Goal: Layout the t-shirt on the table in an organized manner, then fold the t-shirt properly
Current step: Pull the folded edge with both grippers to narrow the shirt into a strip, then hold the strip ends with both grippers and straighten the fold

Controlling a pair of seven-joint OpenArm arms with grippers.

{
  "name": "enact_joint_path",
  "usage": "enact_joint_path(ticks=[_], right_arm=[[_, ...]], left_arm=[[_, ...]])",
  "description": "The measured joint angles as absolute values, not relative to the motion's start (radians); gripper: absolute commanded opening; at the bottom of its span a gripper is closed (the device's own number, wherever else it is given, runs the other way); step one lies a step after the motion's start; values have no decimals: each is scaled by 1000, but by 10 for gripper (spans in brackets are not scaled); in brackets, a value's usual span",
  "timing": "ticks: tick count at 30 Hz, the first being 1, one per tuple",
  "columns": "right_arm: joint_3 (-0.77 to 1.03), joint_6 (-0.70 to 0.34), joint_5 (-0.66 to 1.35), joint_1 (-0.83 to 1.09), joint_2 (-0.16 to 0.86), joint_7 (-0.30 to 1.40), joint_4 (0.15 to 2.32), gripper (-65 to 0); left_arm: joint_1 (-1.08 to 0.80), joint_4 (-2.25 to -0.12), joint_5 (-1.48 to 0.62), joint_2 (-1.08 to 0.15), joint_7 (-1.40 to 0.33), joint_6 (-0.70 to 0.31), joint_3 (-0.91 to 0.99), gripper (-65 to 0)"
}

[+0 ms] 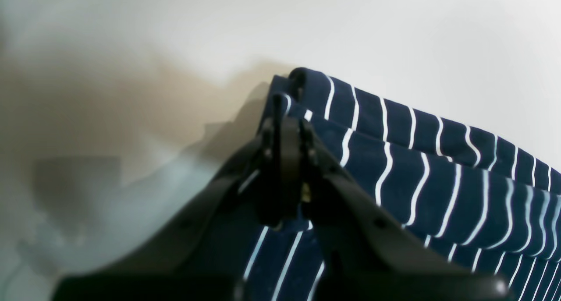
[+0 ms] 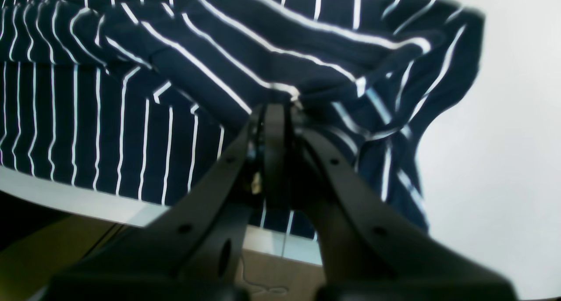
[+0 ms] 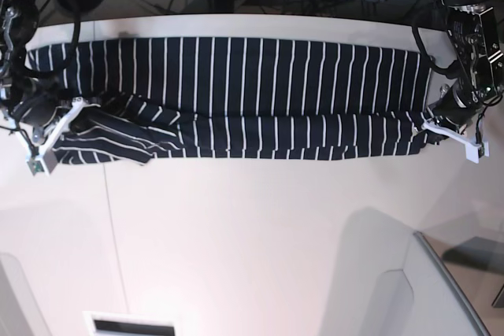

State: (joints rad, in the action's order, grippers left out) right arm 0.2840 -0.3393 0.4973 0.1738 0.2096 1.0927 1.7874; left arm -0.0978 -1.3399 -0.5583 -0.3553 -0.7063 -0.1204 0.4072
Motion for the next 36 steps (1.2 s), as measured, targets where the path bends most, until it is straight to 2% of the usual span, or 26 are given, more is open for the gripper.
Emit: enact_joint_path(ticks=[4,10,25,36], right_arm=[[284,-338,496,214,198,1093,1791,-650],[284,-337,497,226,194,1082,1790,-650],[286,-336,493,312,193,1077,1785,-650],[283,-336,494,298,194,995,1620,-650]], left_arm=[[-97,-1340,-533,-379,-704,-121,318,-650],[-73,-1333,-400,-348,-711,-121,307,-650],[-67,-1338,-397,-355,-704,-121,308,-650],[-73,-1335,-396,-374,-704,-128,299,-650]])
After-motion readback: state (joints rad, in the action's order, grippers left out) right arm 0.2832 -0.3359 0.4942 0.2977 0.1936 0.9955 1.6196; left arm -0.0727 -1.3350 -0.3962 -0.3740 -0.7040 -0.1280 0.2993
